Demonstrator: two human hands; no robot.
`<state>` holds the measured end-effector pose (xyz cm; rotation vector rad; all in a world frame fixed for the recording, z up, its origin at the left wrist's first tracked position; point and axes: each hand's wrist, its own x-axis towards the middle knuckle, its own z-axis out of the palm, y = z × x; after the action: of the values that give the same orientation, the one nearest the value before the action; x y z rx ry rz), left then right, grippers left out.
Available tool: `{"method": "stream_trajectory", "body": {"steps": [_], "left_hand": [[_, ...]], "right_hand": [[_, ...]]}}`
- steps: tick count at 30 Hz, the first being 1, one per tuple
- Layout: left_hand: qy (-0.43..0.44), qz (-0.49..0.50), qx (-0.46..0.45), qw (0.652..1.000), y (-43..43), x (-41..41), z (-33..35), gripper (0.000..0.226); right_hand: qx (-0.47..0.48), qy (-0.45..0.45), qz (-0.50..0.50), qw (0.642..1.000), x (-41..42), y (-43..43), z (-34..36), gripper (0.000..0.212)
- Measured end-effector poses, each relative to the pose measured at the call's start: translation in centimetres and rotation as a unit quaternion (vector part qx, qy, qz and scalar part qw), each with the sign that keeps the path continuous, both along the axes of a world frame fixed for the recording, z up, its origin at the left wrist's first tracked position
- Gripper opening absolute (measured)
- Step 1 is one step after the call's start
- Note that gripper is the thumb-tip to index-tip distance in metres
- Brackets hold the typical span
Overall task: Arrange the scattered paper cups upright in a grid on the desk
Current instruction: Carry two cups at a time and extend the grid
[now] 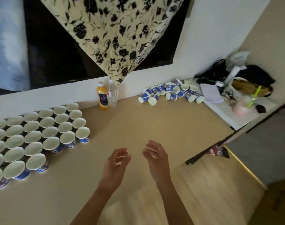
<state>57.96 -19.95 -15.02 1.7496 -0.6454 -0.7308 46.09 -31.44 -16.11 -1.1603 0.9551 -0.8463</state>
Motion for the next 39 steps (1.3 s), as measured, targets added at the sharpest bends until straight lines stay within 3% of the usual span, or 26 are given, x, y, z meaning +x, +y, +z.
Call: {"method": "stream_trajectory", "body": {"steps": [6, 12, 25, 32, 39], "left_hand": [[-0.003, -0.018, -0.010, 1.000, -6.3, -5.9, 0.8, 0.017], [0.020, -0.020, -0.016, 0.999, -12.9, -7.6, 0.4, 0.014], [0.068, -0.040, -0.007, 0.997, -31.2, -7.2, -1.3, 0.020], [0.079, -0.007, 0.018, 0.997, -36.9, -6.6, -1.7, 0.017], [0.058, 0.066, 0.042, 0.995, -41.9, -7.3, -1.8, 0.018]], "right_hand": [[-0.024, 0.037, -0.027, 0.999, -8.2, -4.6, 0.7, 0.035], [-0.022, 0.062, -0.033, 0.997, -11.0, -9.8, 0.1, 0.034], [-0.029, 0.147, -0.001, 0.989, -10.3, -28.4, -1.4, 0.037], [-0.047, 0.182, 0.018, 0.982, -8.9, -39.1, -2.2, 0.053], [-0.131, 0.256, 0.086, 0.954, -3.4, -52.7, -4.6, 0.073]]}}
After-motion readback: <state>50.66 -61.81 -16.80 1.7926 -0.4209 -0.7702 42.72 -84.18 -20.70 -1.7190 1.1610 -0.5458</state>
